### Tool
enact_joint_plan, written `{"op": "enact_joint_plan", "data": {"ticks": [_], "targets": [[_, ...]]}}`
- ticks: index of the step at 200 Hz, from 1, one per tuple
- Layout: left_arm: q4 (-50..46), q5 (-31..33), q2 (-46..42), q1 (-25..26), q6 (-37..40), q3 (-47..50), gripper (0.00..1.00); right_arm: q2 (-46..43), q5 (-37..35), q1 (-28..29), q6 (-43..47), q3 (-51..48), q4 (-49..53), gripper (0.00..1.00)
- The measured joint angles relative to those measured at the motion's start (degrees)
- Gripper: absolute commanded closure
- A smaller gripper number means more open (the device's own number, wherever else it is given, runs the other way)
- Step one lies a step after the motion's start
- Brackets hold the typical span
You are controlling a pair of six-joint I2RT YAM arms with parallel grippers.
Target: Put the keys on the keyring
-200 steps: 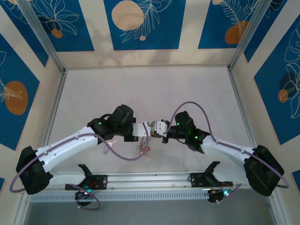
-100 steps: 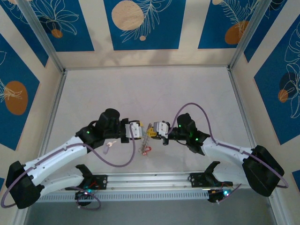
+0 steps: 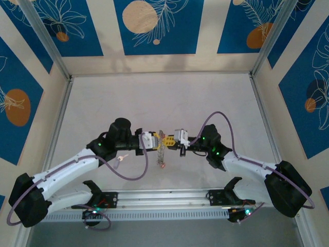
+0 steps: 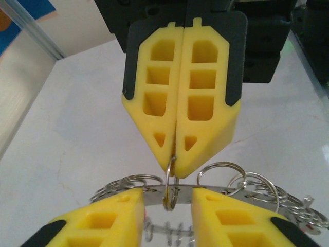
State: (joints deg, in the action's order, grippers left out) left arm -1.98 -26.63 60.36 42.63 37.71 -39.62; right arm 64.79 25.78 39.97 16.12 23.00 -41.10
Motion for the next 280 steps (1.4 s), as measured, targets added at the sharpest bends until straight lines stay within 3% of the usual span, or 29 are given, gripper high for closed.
{"op": "enact_joint_plan", "data": {"ticks": [27,88,139,179,208,253,280], "targets": [[0.39,-0.90,0.92,-0.15,-0.33,-0.02,0.91,0.44,0.24,-0.11,-0.33,0.00,-0.72,1.00],[-0.59,-1.40,0.94,-0.26,-0.79,-0.33,1.00,0.70,0.46,-0.31,-0.02,0.00,-0.87,1.00],[-9.57,1.66,2.67,-0.24,1.64,-5.88,1.00,0.63,-1.60,-0.24,2.89,0.00,1.92,0.75],[-17.40,4.37,4.13,-0.11,5.60,-10.19,1.00,0.66,-3.41,0.07,4.76,0.02,4.83,0.69],[-20.92,5.55,5.90,0.04,7.56,-12.74,1.00,1.20,-4.52,1.07,5.14,0.17,5.53,0.69],[-23.87,6.03,7.39,0.39,8.41,-13.70,1.00,3.06,-5.86,2.80,5.73,0.92,5.86,0.80],[-25.20,6.38,7.74,0.52,9.14,-14.56,1.00,3.34,-6.58,3.13,5.86,1.38,5.88,0.80]]}}
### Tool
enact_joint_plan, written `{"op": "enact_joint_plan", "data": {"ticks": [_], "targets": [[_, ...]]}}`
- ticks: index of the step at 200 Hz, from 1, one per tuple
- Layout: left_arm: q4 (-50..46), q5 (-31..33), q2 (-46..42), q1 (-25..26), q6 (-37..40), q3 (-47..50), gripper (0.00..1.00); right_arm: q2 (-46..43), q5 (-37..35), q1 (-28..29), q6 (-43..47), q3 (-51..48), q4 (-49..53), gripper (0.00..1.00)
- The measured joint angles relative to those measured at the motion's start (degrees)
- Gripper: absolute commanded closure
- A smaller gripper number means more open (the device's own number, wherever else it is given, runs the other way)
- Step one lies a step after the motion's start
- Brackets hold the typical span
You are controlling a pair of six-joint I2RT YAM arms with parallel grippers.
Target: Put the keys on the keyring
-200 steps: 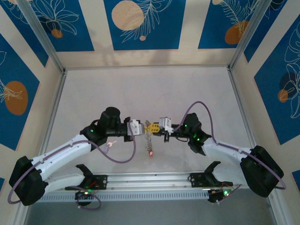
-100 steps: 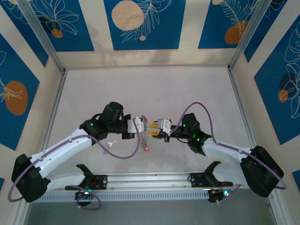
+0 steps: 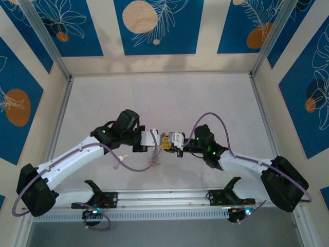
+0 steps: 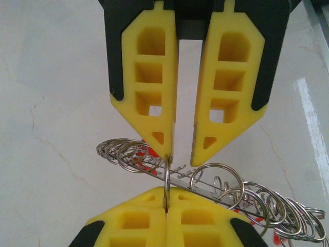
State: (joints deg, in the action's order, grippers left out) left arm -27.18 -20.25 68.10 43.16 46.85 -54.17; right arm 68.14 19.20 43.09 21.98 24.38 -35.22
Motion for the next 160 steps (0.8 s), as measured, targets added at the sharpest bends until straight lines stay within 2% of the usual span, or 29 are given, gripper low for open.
{"op": "enact_joint_plan", "data": {"ticks": [67,136,160], "targets": [[-2.29,0.55,1.01,0.61,0.72,-1.09,1.00,1.86,-2.16,1.49,0.13,0.63,-0.85,0.76],[-3.15,0.92,2.27,0.63,0.74,-2.14,1.00,1.95,-2.56,1.60,0.13,0.63,-1.55,0.84],[-4.00,0.96,3.28,0.66,0.72,-2.80,1.00,1.95,-2.73,1.70,0.13,0.66,-1.55,0.80]]}}
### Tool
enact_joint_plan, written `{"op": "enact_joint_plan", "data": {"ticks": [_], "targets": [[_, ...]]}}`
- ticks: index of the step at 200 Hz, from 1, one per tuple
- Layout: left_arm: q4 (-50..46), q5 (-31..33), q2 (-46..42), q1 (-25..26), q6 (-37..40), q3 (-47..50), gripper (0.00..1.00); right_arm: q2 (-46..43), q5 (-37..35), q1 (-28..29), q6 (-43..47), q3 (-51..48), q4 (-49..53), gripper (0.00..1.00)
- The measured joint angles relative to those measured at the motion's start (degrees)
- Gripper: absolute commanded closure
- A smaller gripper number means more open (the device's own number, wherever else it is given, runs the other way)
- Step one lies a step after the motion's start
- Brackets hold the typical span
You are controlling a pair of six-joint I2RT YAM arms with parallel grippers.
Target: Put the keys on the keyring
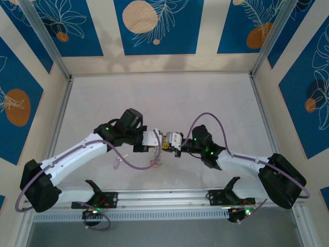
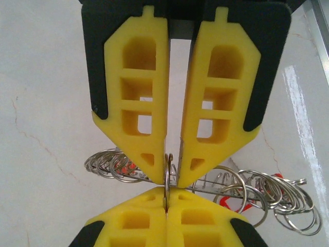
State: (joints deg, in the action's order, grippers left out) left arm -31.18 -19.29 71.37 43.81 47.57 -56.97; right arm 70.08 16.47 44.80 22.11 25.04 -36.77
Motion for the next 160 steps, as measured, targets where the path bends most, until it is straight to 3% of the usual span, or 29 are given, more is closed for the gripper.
{"op": "enact_joint_plan", "data": {"ticks": [14,47,66,88,125,142,160], "targets": [[-0.11,0.15,0.37,0.02,0.00,-0.24,1.00,0.00,-0.04,0.04,0.02,0.00,-0.02,0.81],[-1.33,0.42,0.85,0.15,0.00,-0.92,1.00,0.00,-0.57,0.15,0.61,0.04,0.07,1.00],[-1.44,0.50,0.85,0.17,0.00,-0.94,1.00,0.02,-0.63,0.20,0.63,0.07,0.17,1.00],[-1.27,0.68,0.81,0.20,-0.17,-0.94,0.76,0.09,-0.61,0.22,0.66,0.07,-0.02,1.00],[2.34,1.60,-4.94,-0.04,-1.33,2.36,0.54,0.63,-0.11,-0.39,-0.11,-2.78,-7.17,1.00],[4.04,1.77,-10.29,-1.25,-3.17,5.33,0.49,0.76,1.42,-1.25,-0.22,-4.61,-11.72,1.00],[5.53,1.51,-15.10,-3.78,-6.62,7.48,0.35,1.18,3.48,-1.84,0.52,-5.55,-15.58,1.00]]}}
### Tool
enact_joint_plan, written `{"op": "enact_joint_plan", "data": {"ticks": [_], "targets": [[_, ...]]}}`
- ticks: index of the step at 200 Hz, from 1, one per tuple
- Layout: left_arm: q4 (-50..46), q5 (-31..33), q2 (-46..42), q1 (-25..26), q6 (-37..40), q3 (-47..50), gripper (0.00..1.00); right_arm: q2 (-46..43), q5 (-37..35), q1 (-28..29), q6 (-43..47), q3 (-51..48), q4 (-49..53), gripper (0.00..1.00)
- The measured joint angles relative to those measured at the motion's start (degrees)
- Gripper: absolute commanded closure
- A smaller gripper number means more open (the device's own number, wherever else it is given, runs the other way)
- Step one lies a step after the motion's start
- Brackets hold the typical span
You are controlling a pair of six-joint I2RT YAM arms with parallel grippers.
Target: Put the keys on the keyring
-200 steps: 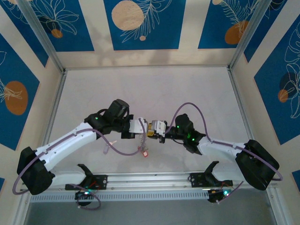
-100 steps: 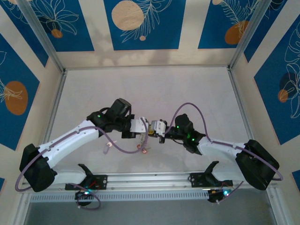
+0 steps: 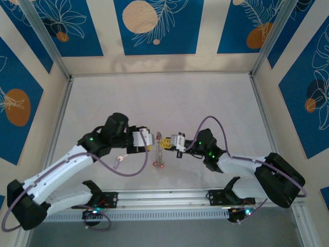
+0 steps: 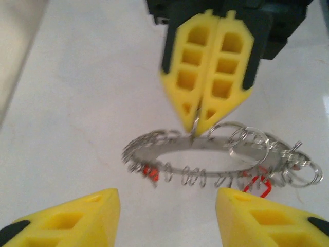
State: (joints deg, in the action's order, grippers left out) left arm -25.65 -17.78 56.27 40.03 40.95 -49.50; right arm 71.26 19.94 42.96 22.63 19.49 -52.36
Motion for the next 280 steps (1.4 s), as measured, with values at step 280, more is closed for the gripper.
{"op": "enact_joint_plan", "data": {"ticks": [280], "targets": [[5.42,-15.04,-9.86,-20.85,-49.46,6.29,0.26,-2.49,6.36,-1.88,22.29,3.91,10.03,1.00]]}}
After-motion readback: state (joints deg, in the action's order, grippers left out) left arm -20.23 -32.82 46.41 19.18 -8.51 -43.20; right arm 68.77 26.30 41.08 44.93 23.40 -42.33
